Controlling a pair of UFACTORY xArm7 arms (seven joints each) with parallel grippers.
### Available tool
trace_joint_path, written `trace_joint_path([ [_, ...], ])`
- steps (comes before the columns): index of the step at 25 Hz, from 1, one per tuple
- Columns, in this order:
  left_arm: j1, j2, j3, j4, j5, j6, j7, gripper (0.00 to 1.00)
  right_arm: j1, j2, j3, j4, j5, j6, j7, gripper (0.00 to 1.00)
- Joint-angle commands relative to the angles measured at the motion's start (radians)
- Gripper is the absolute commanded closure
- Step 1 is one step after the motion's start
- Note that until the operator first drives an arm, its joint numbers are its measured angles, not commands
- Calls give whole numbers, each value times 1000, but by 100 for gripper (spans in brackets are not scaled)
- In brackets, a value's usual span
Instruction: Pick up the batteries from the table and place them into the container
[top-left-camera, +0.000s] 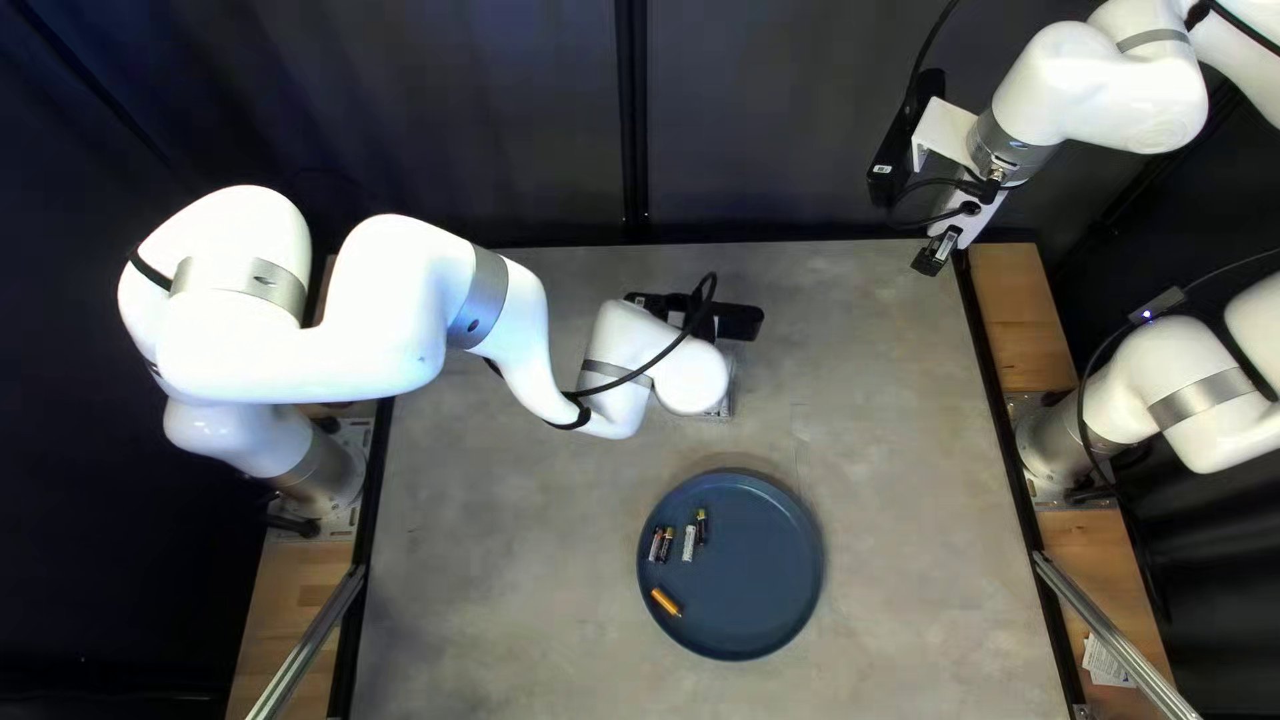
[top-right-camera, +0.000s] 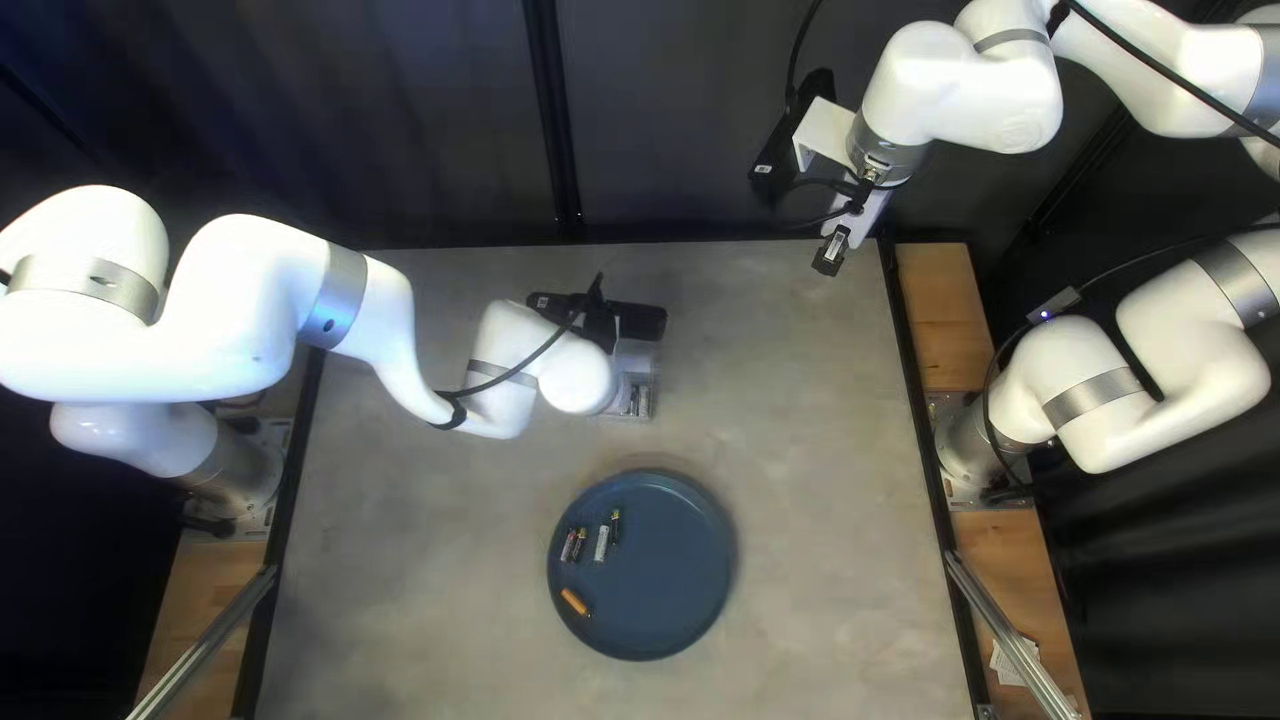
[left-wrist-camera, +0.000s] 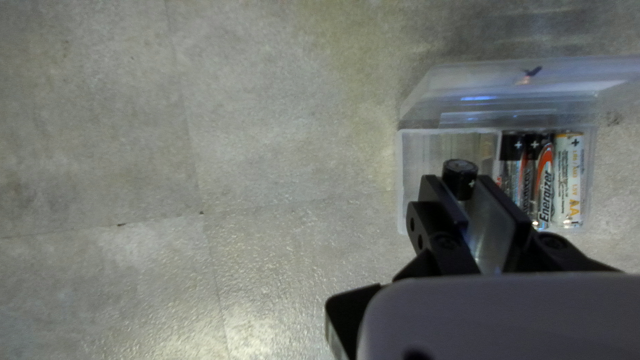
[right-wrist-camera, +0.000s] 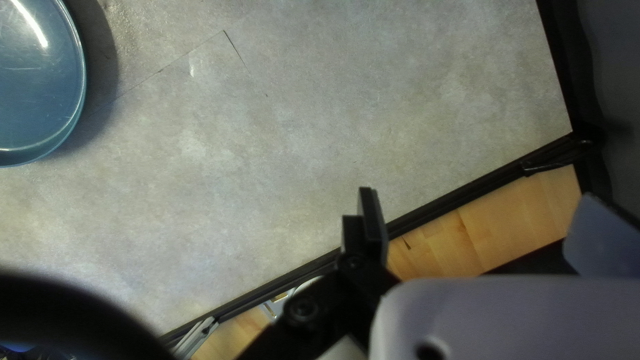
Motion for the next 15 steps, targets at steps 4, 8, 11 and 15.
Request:
trace_joint_path([
  [4, -4, 8, 7, -1, 17, -7, -11, 100, 0, 0, 0, 0, 0, 0, 0, 0],
  [8, -1, 18, 10, 5, 19, -11, -12, 100, 0, 0, 0, 0, 0, 0, 0, 0],
  [11, 0, 21, 11, 8, 20, -12, -12, 100, 0, 0, 0, 0, 0, 0, 0, 0],
  [15, 2, 27, 10, 13, 16, -9, -6, 93, 0, 0, 0, 0, 0, 0, 0, 0],
])
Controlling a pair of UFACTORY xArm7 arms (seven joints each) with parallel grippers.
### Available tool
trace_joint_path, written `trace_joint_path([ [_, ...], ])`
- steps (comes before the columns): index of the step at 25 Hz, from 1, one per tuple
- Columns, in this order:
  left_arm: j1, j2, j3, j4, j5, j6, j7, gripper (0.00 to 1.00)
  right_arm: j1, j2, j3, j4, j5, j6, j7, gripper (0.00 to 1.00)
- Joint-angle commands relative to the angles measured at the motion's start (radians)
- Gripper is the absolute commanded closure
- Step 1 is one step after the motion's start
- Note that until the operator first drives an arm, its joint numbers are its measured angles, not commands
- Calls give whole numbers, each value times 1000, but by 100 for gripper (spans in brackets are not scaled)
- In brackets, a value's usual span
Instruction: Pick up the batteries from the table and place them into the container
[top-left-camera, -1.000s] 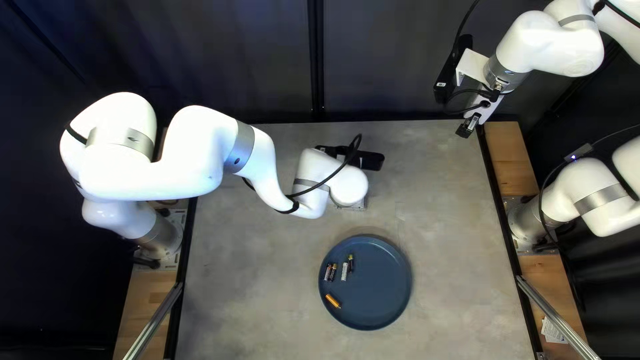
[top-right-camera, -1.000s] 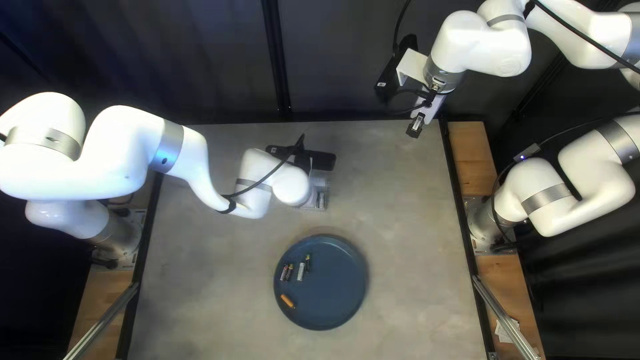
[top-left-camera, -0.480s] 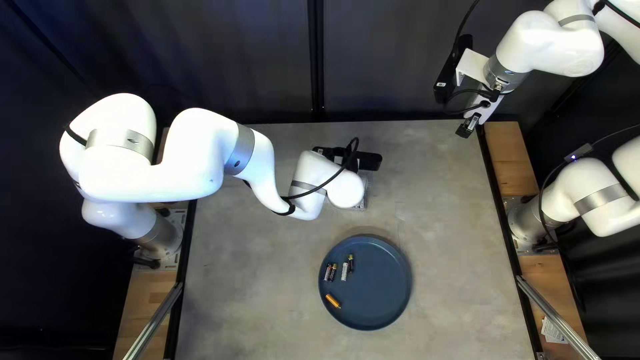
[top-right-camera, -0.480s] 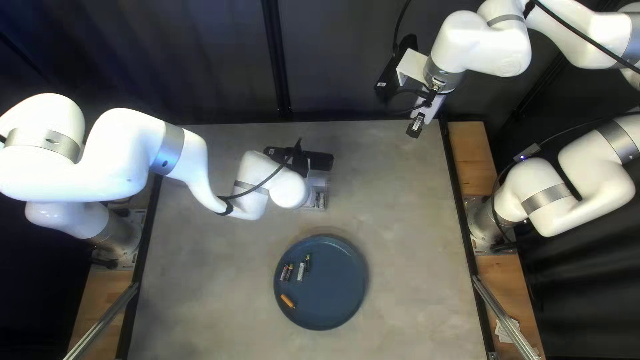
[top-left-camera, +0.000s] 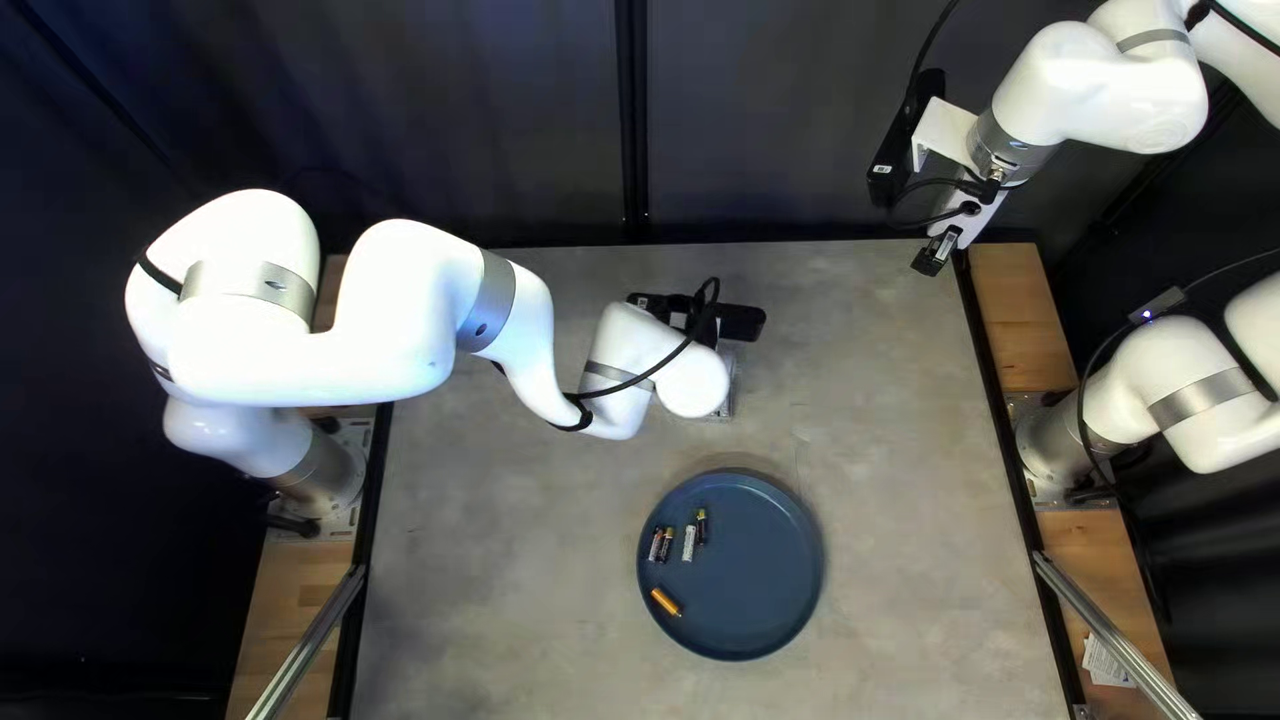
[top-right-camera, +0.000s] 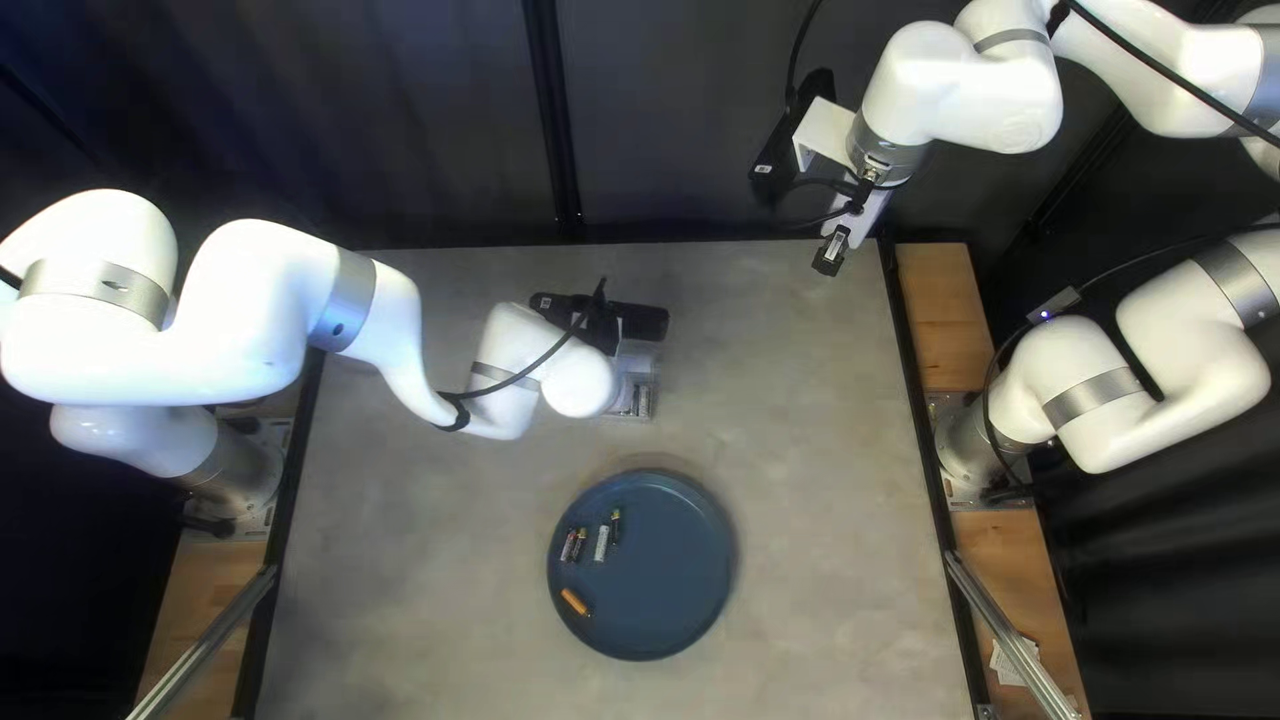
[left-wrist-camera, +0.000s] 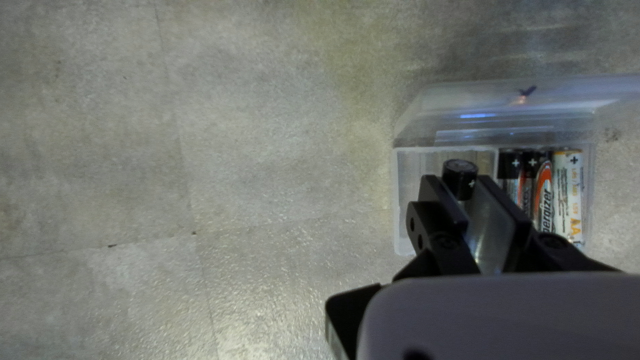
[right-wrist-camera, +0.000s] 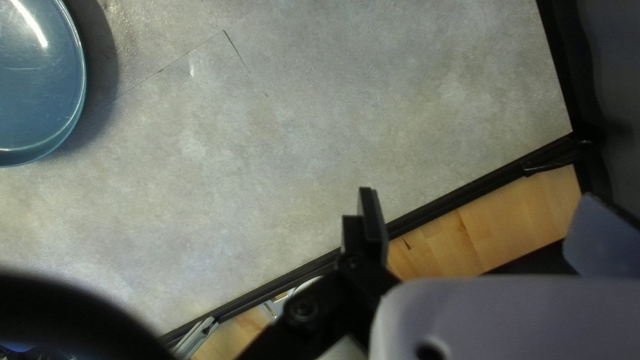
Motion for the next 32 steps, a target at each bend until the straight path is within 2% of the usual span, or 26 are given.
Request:
trace_joint_path([
  [1, 3, 6, -1, 6, -4, 3, 7, 84, 0, 0, 0, 0, 0, 0, 0, 0],
  [2, 2, 6, -2, 8, -5, 6, 9, 62, 0, 0, 0, 0, 0, 0, 0, 0],
  [3, 2, 6, -3, 11, -6, 8, 10, 28, 0, 0, 0, 0, 0, 0, 0, 0],
  [4, 1, 6, -4, 15, -7, 14, 14, 10, 0, 0, 0, 0, 0, 0, 0, 0],
  [5, 0, 5, -5, 17, -7, 17, 16, 0, 0, 0, 0, 0, 0, 0, 0, 0],
  [15, -30, -33, -19, 30, -3, 87, 19, 0, 0, 0, 0, 0, 0, 0, 0, 0],
  [18, -25, -55, -58, 61, -69, 130, 109, 0, 0, 0, 0, 0, 0, 0, 0, 0],
  [24, 42, -106, -174, 47, -315, 90, 457, 0, 0, 0, 0, 0, 0, 0, 0, 0],
  [26, 35, -86, -199, 84, -358, 106, 483, 0, 0, 0, 0, 0, 0, 0, 0, 0],
  [30, -15, -21, -218, 174, -371, 136, 406, 0, 0, 0, 0, 0, 0, 0, 0, 0],
  [32, -60, 23, -214, 229, -349, 148, 321, 0, 0, 0, 0, 0, 0, 0, 0, 0],
])
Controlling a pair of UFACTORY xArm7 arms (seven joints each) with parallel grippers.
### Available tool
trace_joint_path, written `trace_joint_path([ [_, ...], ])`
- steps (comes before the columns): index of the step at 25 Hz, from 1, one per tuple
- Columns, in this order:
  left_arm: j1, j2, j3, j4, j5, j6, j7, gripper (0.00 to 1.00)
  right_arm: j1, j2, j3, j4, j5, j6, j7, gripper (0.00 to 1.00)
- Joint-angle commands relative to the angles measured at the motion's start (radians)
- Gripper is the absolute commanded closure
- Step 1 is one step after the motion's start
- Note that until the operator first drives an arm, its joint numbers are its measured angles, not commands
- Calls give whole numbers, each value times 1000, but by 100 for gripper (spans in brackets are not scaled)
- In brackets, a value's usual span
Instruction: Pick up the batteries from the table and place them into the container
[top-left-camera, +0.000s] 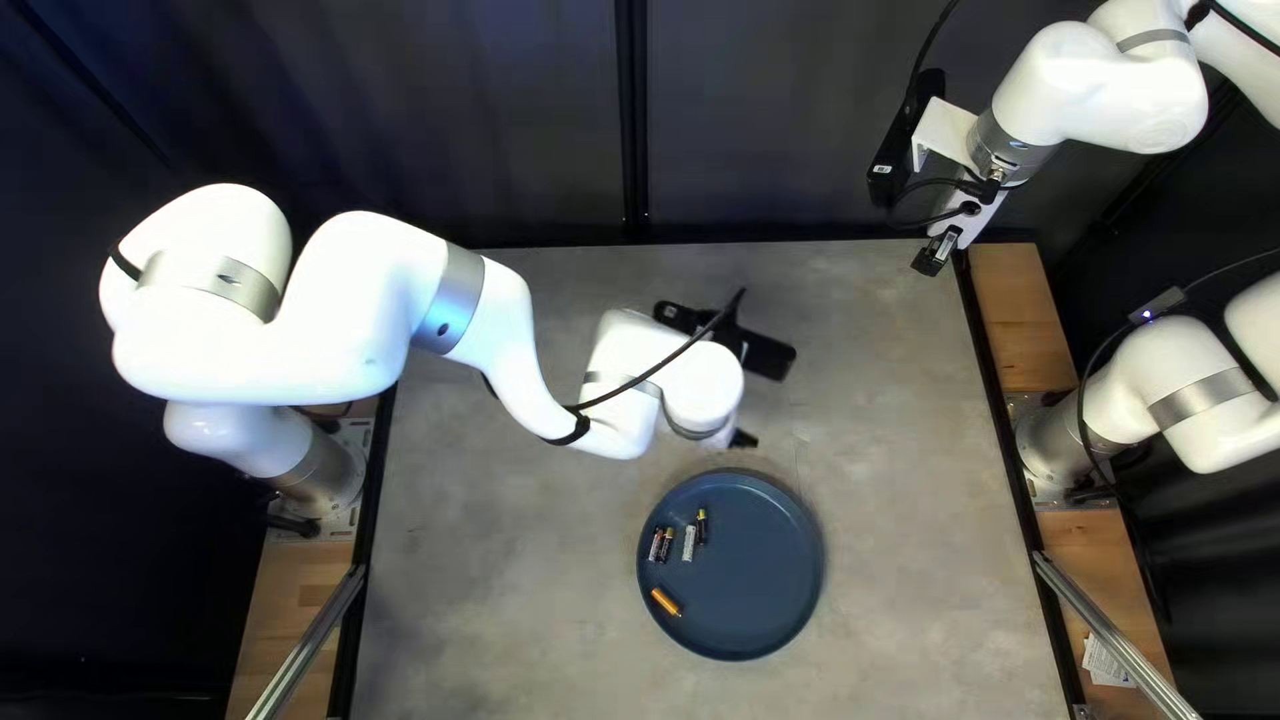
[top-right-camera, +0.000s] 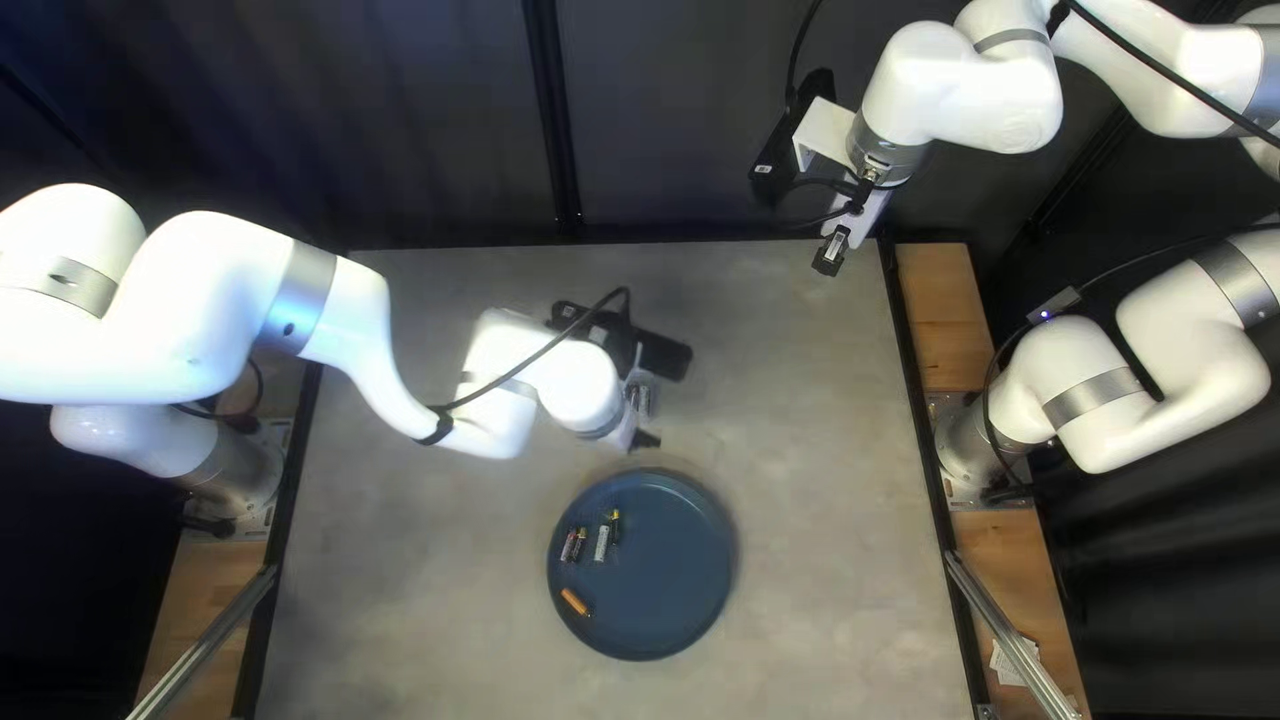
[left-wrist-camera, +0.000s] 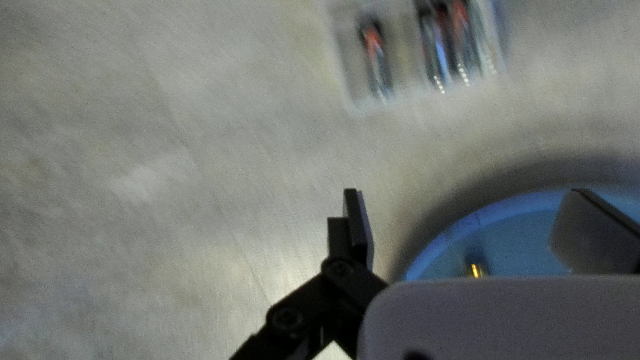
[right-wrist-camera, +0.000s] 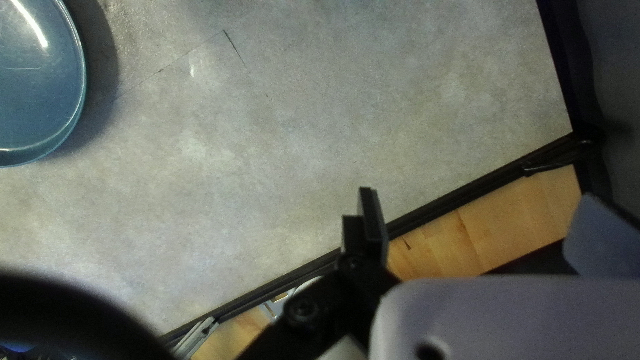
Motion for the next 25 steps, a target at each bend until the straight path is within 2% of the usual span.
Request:
trace_joint_path([
  [1, -76, 71, -5, 89, 20, 19, -126, 0, 0, 0, 0, 0, 0, 0, 0, 0],
  [5, -141, 151, 36, 136, 81, 2, -268, 0, 0, 0, 0, 0, 0, 0, 0, 0],
  [10, -161, 204, 64, 196, 89, 63, -353, 0, 0, 0, 0, 0, 0, 0, 0, 0],
  [17, -131, 202, 85, 93, 80, -39, -391, 0, 0, 0, 0, 0, 0, 0, 0, 0],
  [25, -142, 196, 87, 72, 86, -89, -424, 0, 0, 0, 0, 0, 0, 0, 0, 0],
])
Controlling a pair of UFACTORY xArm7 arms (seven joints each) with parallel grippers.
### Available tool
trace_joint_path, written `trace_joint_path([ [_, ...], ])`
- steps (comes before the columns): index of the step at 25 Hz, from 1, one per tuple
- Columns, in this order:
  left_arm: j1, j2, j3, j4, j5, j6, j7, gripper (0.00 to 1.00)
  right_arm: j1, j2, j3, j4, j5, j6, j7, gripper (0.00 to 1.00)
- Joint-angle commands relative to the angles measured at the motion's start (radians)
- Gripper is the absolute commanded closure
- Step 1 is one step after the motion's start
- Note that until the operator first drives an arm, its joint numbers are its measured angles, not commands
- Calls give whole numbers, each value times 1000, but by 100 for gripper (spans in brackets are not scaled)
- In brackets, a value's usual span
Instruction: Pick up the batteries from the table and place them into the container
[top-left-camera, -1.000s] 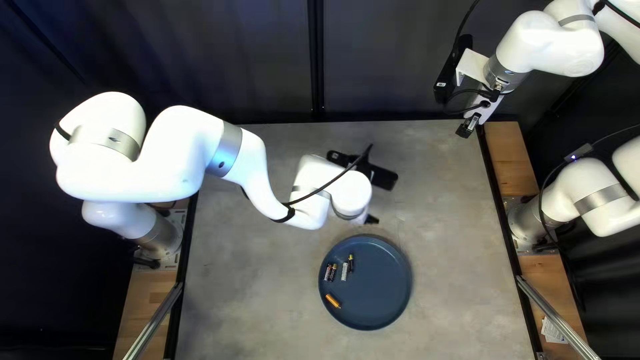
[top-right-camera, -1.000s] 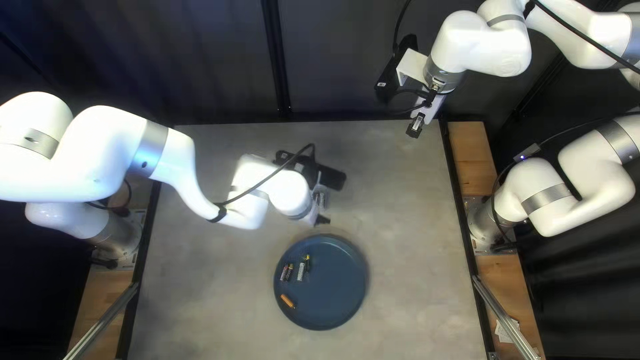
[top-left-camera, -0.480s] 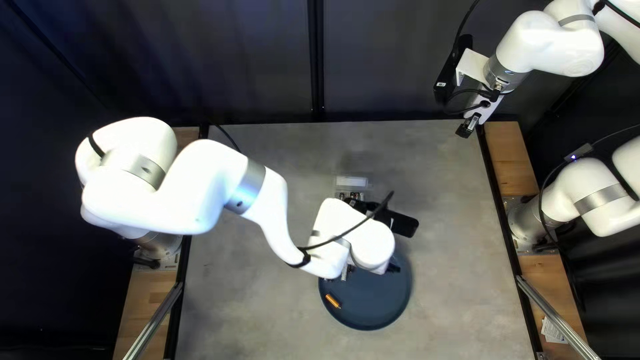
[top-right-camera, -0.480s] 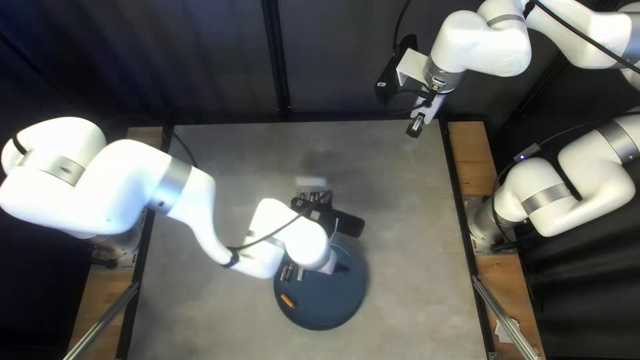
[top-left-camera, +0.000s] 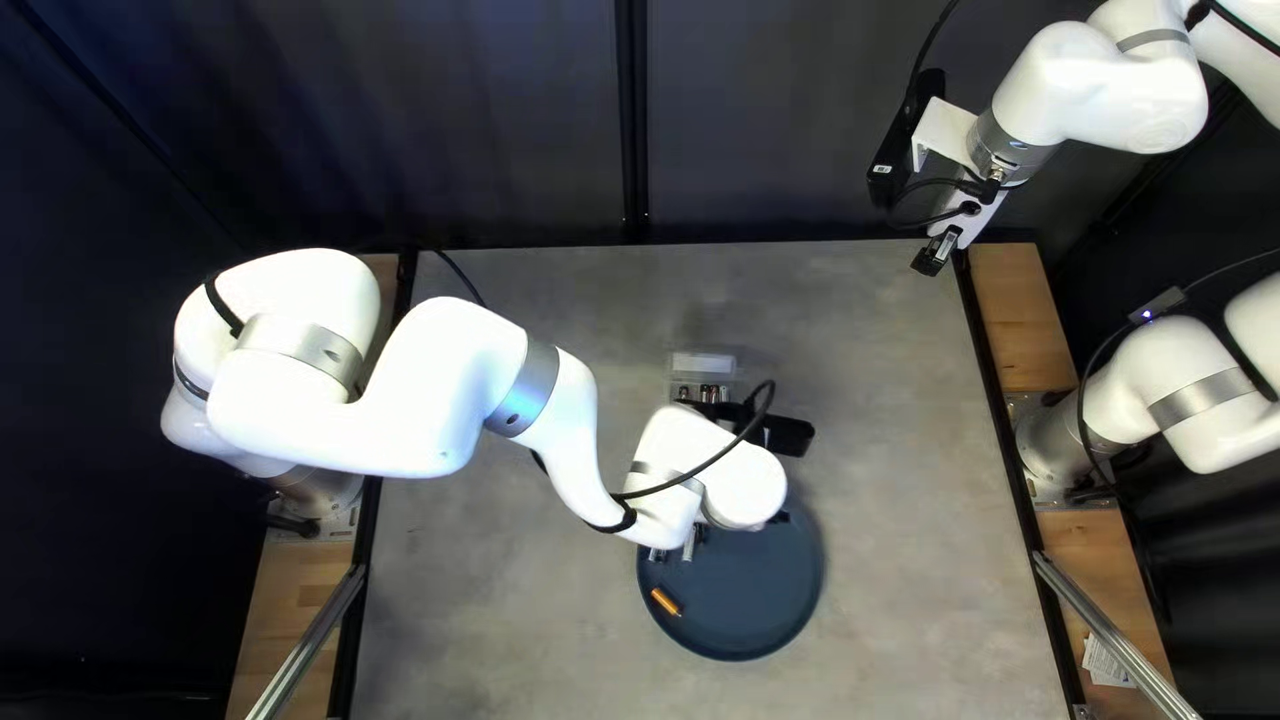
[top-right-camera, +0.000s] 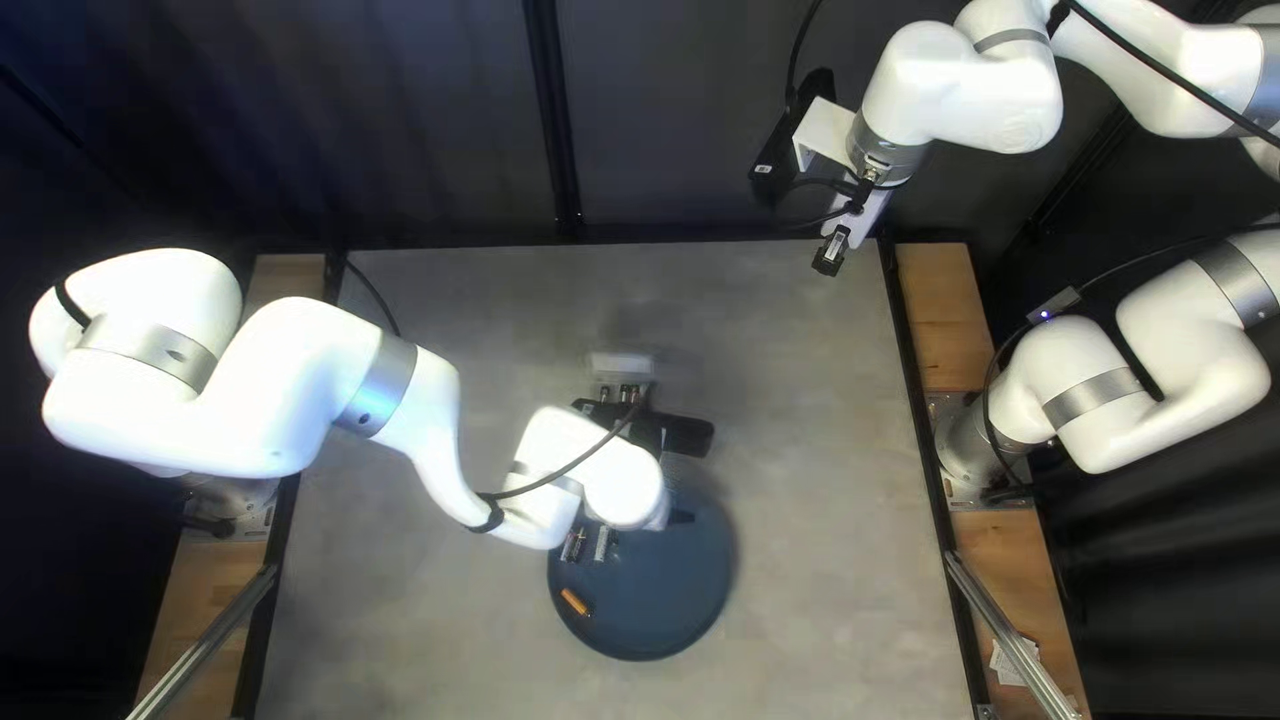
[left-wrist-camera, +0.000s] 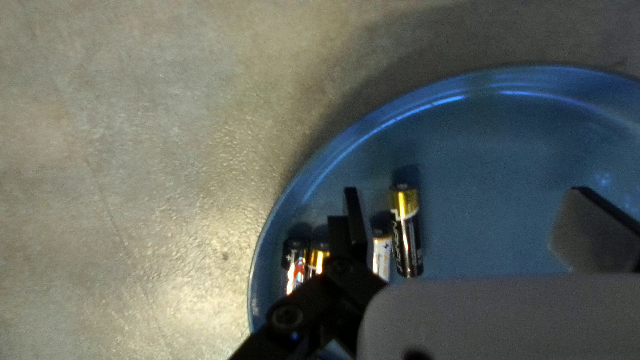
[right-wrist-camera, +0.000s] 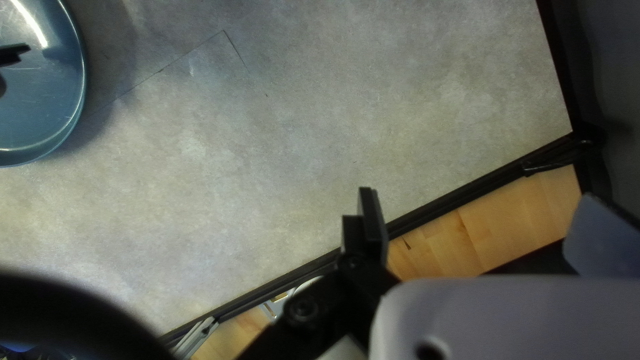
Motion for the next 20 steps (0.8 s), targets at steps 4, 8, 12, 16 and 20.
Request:
trace_joint_path([
  [4, 15, 5, 6, -38, -3, -70, -8, 0, 0, 0, 0, 0, 0, 0, 0, 0],
  [8, 27, 4, 4, -46, -12, -87, -1, 0, 0, 0, 0, 0, 0, 0, 0, 0],
  [12, 35, 11, 0, -35, -21, -88, 7, 0, 0, 0, 0, 0, 0, 0, 0, 0],
  [16, 46, 12, -2, -48, -30, -103, 14, 1, 0, 0, 0, 0, 0, 0, 0, 0],
  [20, 51, 11, -3, -52, -37, -105, 14, 97, 0, 0, 0, 0, 0, 0, 0, 0],
])
